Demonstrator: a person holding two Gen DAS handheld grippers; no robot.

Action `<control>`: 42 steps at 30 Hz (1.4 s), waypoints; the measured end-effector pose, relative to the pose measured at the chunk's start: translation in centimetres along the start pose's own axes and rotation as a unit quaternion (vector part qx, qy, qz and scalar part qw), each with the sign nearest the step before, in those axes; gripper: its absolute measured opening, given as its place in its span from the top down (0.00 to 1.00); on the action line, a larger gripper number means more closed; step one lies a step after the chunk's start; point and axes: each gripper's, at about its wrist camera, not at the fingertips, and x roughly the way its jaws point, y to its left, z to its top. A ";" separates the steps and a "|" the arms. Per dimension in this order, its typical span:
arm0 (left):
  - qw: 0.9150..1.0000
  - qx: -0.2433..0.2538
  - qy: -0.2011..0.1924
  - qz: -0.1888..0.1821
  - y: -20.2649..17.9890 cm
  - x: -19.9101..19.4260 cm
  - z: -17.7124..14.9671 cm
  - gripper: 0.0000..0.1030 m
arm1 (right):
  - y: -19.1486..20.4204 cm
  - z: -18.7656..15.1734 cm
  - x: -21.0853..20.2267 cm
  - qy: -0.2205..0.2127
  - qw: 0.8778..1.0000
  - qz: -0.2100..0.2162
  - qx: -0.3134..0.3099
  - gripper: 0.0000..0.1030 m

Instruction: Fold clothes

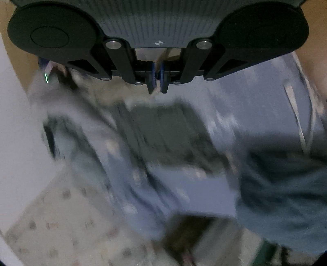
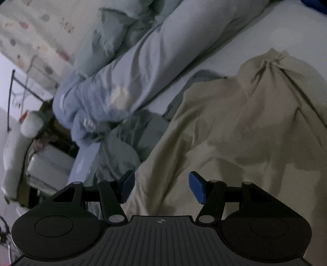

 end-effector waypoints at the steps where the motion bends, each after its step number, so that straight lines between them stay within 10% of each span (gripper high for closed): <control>1: 1.000 0.005 0.018 -0.009 -0.3 -0.4 -0.8 0.93 | -0.1 -0.2 0.0 0.005 1.000 -0.001 -0.002 0.39; 6: 0.998 0.014 0.041 -0.049 -1.7 -3.6 -2.9 0.93 | -0.5 -2.0 -0.3 0.035 0.999 0.022 -0.013 0.39; 16: 0.991 -0.084 -0.034 -0.099 0.1 -6.5 -0.1 0.93 | -1.9 -5.1 0.7 0.032 0.993 0.074 0.081 0.38; 19: 0.994 -0.019 -0.032 -0.099 -1.8 -6.2 -0.6 0.93 | -1.4 -5.1 1.3 0.033 0.993 0.062 0.094 0.38; 23: 0.978 0.024 0.074 -0.195 -4.8 -3.5 -3.6 0.93 | 0.7 -3.5 -1.2 -0.002 0.999 0.034 0.015 0.38; 30: 0.903 0.081 0.286 -0.309 -8.1 0.4 -10.1 0.93 | 0.8 -0.5 -4.9 -0.012 0.999 -0.011 -0.050 0.38; 42: 0.906 0.083 0.320 -0.264 -6.8 2.9 -13.3 0.93 | 3.1 -1.5 -5.9 0.005 0.984 -0.074 -0.161 0.38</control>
